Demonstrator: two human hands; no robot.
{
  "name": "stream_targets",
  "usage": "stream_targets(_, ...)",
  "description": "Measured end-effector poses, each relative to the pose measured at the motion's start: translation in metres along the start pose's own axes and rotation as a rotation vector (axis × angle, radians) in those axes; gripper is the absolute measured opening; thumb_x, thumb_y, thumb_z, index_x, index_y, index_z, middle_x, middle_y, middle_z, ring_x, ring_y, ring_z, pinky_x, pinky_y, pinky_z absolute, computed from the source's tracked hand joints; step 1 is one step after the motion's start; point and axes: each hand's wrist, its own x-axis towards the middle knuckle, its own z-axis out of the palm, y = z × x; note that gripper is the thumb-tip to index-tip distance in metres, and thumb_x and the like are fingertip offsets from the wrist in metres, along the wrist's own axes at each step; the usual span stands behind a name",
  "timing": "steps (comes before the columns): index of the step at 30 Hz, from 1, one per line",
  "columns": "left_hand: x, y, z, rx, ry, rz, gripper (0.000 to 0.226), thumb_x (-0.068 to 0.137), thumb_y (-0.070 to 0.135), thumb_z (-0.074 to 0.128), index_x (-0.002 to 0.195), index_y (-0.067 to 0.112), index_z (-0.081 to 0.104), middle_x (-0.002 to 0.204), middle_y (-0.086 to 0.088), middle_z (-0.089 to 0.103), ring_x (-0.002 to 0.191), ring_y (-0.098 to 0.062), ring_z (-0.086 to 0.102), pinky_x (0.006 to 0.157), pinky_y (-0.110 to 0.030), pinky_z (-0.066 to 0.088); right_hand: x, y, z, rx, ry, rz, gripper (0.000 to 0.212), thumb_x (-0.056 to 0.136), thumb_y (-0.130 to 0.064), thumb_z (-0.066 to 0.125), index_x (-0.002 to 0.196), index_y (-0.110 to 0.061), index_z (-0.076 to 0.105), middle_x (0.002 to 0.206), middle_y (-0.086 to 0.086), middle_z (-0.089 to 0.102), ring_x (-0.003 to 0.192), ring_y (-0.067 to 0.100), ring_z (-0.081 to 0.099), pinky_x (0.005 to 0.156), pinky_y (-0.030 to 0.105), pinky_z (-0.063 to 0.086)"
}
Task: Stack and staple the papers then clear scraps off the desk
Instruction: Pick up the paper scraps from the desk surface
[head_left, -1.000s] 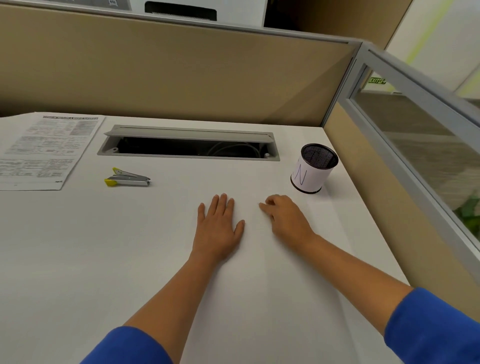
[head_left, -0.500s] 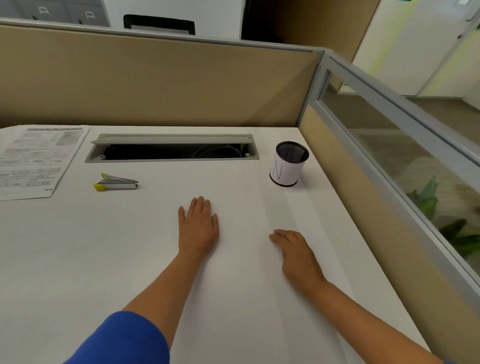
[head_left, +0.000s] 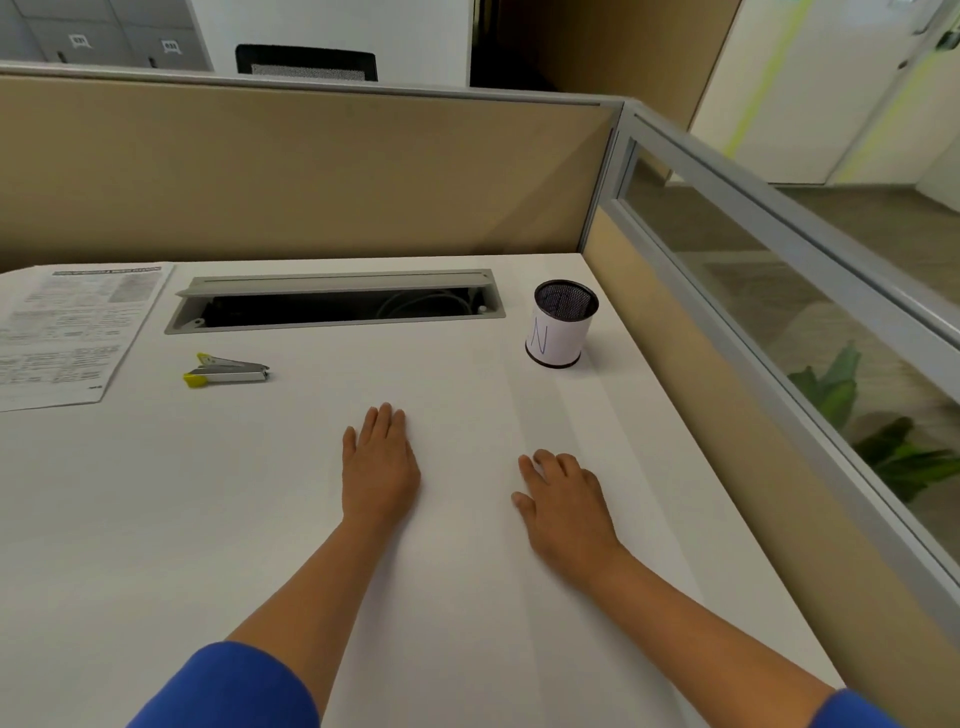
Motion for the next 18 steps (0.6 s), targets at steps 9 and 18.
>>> stream_targets(9,0.001,0.0,0.001,0.017,0.011,-0.002,0.048,0.096,0.014,0.027,0.144,0.009,0.03,0.155,-0.008,0.024,0.145,-0.022,0.015,0.118,-0.044,0.008,0.012,0.004,-0.031,0.637,0.001,0.261,0.037,0.097,-0.022,0.037,0.127,-0.015,0.056,0.135,0.001,0.053,0.123,0.021,0.047,0.1,0.032,0.039)
stream_targets(18,0.003,0.0,0.003,0.017,0.022,-0.003,0.047,0.095,0.014,0.027,0.142,0.009,0.034,0.153,-0.008,0.028,0.144,-0.023,0.019,0.118,-0.045,0.011,0.017,0.022,-0.049,2.097,-0.341,0.892,0.029,0.091,0.001,0.035,0.096,0.002,0.063,0.089,0.013,0.066,0.079,0.021,0.064,0.063,0.025,0.053)
